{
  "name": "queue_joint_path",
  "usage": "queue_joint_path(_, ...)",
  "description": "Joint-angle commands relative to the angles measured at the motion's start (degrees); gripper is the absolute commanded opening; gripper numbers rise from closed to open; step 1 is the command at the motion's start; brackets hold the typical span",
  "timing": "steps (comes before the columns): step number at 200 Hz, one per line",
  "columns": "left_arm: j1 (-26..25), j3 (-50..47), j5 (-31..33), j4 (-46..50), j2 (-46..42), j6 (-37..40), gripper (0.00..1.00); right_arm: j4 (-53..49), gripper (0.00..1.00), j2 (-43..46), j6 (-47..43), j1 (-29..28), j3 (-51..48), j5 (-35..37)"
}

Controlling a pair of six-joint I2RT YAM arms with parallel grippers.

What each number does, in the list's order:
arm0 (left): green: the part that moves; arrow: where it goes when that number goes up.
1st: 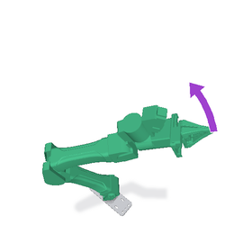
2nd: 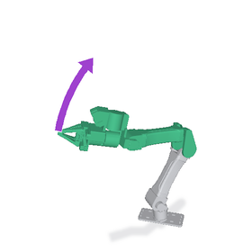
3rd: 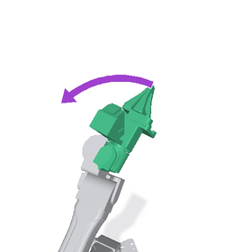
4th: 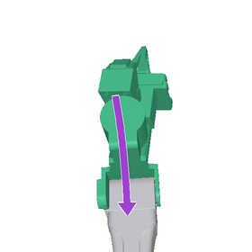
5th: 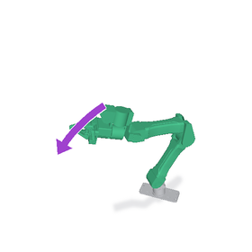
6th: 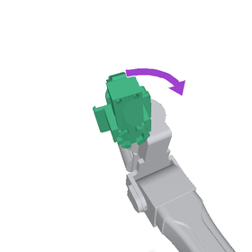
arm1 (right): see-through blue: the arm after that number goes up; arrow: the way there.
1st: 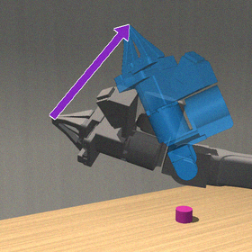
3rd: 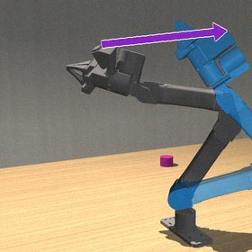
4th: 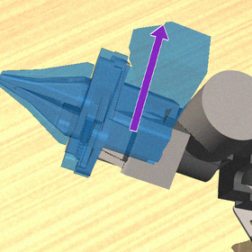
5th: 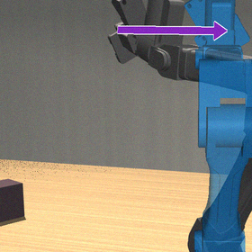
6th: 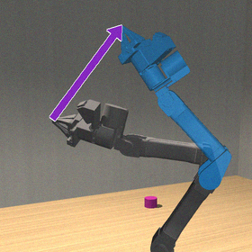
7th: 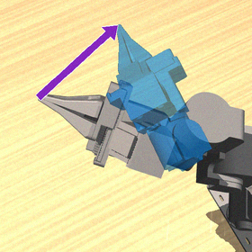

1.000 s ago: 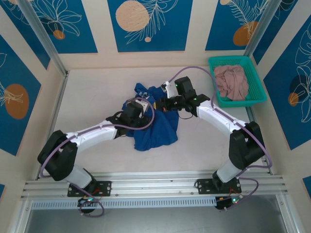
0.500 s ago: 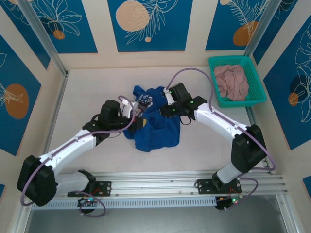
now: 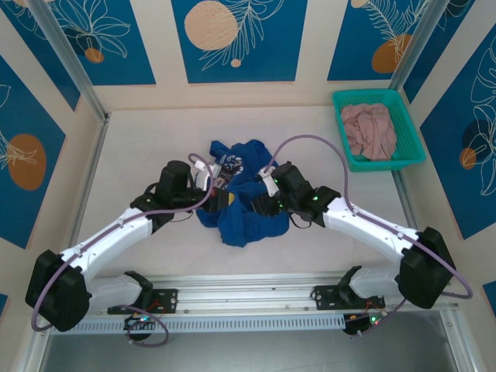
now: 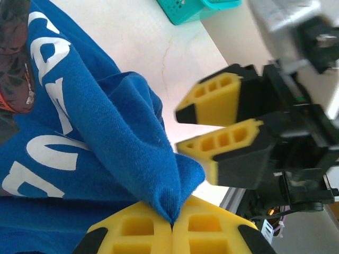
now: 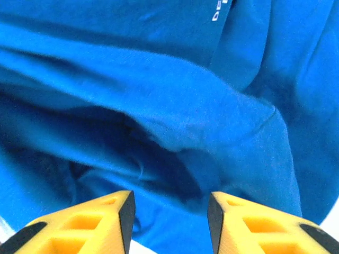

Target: Fold the inside-out t-shirt

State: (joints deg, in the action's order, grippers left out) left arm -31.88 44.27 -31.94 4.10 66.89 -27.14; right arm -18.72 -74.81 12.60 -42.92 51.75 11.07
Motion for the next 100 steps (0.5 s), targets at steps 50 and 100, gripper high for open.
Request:
queue_joint_path(50,0.33,-0.5,-0.94,0.53,-2.55,-0.55,0.0,12.15,0.43,-11.81,2.38,-0.46,3.17,2.39)
queue_joint_path(100,0.58,-1.12,2.35,2.29,-2.69,0.42,0.0,20.24,0.08,-13.89,3.88,-0.09,3.57,3.83)
